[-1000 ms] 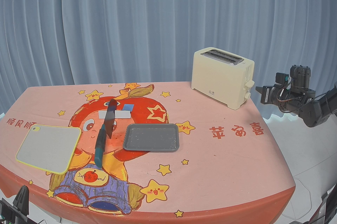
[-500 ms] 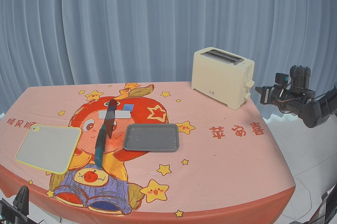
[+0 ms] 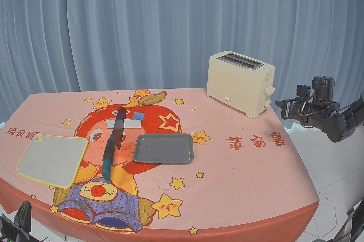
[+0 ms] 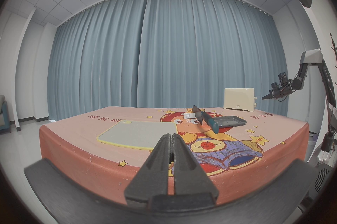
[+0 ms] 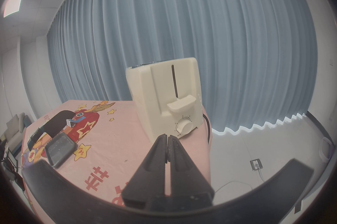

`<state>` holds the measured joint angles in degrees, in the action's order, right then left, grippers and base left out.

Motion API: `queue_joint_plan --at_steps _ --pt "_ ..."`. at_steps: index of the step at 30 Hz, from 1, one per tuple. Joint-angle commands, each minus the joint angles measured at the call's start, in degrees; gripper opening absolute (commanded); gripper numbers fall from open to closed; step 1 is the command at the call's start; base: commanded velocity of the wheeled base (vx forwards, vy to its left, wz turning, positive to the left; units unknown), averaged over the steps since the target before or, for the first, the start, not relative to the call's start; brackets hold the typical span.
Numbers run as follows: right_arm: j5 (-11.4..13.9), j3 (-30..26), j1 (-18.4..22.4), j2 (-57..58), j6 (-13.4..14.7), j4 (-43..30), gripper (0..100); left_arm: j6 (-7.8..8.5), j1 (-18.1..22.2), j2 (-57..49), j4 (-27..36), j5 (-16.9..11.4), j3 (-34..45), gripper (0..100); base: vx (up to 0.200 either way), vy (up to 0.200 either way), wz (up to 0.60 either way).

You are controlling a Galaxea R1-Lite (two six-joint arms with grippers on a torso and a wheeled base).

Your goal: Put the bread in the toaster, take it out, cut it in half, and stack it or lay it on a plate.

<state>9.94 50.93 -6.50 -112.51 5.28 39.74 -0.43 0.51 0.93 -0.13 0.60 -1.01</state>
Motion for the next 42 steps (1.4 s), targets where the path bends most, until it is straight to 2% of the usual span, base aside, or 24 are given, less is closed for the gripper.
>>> queue_joint_plan --at_steps 1,6,10,25,42 --pt "-0.1 -0.5 0.1 -1.8 -0.1 0.0 0 -0.01 -0.1 -0.9 0.0 0.0 1.0 0 0.000 0.000 0.00" --pt "-0.3 -0.4 -0.3 -2.5 -0.4 -0.5 0 -0.01 -0.1 -0.9 0.0 0.0 1.0 0 0.000 0.000 0.00" --pt "-0.7 -0.3 -0.3 -3.5 -2.3 -0.5 0 -0.01 0.0 -0.9 0.0 0.0 1.0 0 0.000 0.000 0.00" --pt "-0.7 1.5 -0.2 -4.2 -2.4 -0.5 0 -0.01 0.0 -0.9 0.0 0.0 1.0 0 0.000 0.000 0.00" --pt "-0.7 8.4 -0.4 -9.1 -2.3 -0.6 0 -0.01 0.0 -0.9 0.0 0.0 1.0 0 0.000 0.000 0.00"
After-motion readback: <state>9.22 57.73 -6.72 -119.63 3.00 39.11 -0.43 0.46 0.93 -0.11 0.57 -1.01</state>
